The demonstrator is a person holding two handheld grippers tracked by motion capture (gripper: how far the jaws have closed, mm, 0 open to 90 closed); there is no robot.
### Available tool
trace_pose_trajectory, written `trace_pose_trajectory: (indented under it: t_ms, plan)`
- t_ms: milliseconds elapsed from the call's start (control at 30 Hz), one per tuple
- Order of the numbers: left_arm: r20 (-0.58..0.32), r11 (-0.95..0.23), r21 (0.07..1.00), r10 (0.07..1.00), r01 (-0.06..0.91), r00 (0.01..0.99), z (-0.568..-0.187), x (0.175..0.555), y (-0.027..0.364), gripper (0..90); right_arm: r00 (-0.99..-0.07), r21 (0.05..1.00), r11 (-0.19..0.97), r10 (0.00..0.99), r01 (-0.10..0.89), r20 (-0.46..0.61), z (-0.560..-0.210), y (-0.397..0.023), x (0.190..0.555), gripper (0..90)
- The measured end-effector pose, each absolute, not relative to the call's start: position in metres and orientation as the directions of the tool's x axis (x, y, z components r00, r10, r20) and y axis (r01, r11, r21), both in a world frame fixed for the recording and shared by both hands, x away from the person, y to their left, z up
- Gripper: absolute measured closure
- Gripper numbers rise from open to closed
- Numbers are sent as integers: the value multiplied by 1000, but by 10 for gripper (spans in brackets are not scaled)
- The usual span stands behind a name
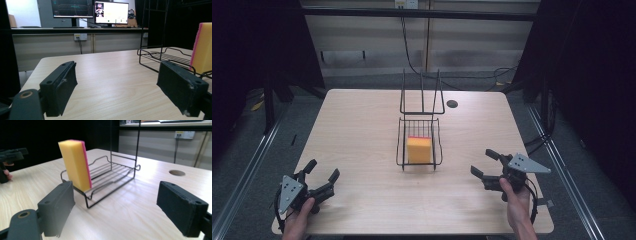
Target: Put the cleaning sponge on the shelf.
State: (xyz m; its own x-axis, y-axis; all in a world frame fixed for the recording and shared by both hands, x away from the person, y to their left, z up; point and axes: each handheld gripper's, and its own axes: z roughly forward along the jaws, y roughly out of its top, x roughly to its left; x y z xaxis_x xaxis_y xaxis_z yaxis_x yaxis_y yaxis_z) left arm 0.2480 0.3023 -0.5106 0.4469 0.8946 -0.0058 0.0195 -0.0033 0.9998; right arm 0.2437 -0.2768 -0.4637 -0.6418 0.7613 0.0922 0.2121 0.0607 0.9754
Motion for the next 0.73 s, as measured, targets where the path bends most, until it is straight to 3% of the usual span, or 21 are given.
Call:
trace_pose_trajectory:
  t_ms: [267,733]
  plan:
    - [-9,0,1000,894,20,447,-511,248,302,156,-582,969,39,805,242,113,-487,-290,226,137]
    - [-7,-1,1000,895,19,447,-511,248,302,156,-523,979,41,849,198,71,-506,-292,214,136]
